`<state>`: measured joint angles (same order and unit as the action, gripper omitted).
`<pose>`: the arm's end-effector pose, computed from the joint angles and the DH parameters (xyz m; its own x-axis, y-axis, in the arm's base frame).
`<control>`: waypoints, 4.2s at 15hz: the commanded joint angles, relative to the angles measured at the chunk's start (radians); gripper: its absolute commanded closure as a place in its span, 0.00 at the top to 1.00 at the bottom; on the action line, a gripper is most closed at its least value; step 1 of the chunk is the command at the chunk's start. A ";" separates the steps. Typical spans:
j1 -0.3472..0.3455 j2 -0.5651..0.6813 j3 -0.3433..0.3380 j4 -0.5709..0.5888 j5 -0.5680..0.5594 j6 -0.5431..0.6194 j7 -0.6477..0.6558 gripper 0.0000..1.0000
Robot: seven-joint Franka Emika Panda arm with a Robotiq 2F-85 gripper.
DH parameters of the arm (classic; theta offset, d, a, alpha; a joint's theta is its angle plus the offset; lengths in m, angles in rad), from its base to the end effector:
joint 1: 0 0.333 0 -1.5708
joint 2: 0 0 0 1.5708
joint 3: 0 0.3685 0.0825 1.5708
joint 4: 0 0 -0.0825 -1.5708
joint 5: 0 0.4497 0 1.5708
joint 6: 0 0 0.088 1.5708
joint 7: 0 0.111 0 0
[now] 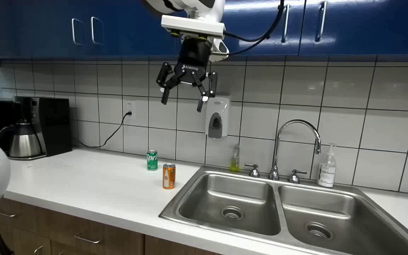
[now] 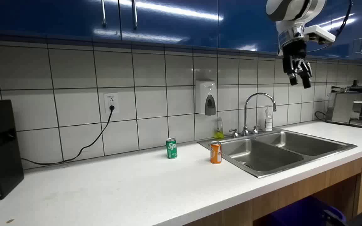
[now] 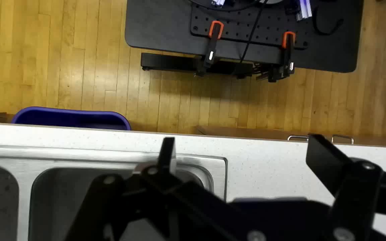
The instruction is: Place the orange can in the left sink
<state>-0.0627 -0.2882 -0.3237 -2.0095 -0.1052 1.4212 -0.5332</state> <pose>0.4397 -0.2109 0.5834 0.9438 0.1869 -0.2724 0.1517 -0.9777 -0.1454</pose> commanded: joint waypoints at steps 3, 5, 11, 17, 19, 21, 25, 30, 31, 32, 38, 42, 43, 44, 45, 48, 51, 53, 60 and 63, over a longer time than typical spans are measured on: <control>-0.025 0.008 0.022 -0.001 0.006 0.010 -0.005 1.00; -0.024 0.014 0.023 -0.005 0.011 0.016 -0.005 1.00; -0.013 0.020 0.043 -0.034 0.044 0.035 -0.006 1.00; -0.006 0.000 0.077 -0.071 0.096 0.041 -0.006 1.00; -0.005 -0.011 0.087 -0.084 0.098 0.041 -0.005 1.00; -0.003 -0.025 0.095 -0.099 0.095 0.038 -0.004 1.00; 0.007 -0.064 0.120 -0.156 0.084 0.055 0.009 1.00; 0.052 -0.087 0.177 -0.240 0.099 0.108 0.024 1.00; 0.065 -0.086 0.190 -0.254 0.102 0.124 0.027 1.00; 0.078 -0.082 0.204 -0.266 0.110 0.140 0.031 1.00; 0.125 -0.039 0.243 -0.310 0.195 0.281 0.044 1.00; 0.120 0.006 0.240 -0.329 0.240 0.398 0.052 1.00; 0.119 0.018 0.240 -0.331 0.247 0.427 0.054 1.00; 0.119 0.035 0.241 -0.331 0.251 0.458 0.055 1.00; 0.120 0.052 0.243 -0.331 0.253 0.487 0.056 1.00; 0.120 0.109 0.250 -0.326 0.261 0.579 0.058 1.00; 0.121 0.159 0.258 -0.326 0.263 0.666 0.058 1.00; 0.120 0.189 0.265 -0.326 0.267 0.714 0.059 1.00; 0.119 0.287 0.299 -0.318 0.286 0.836 0.077 1.00; 0.118 0.336 0.317 -0.302 0.279 0.894 0.096 1.00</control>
<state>0.0644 -0.0014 -0.0338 -2.3430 0.1672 2.2716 -0.4708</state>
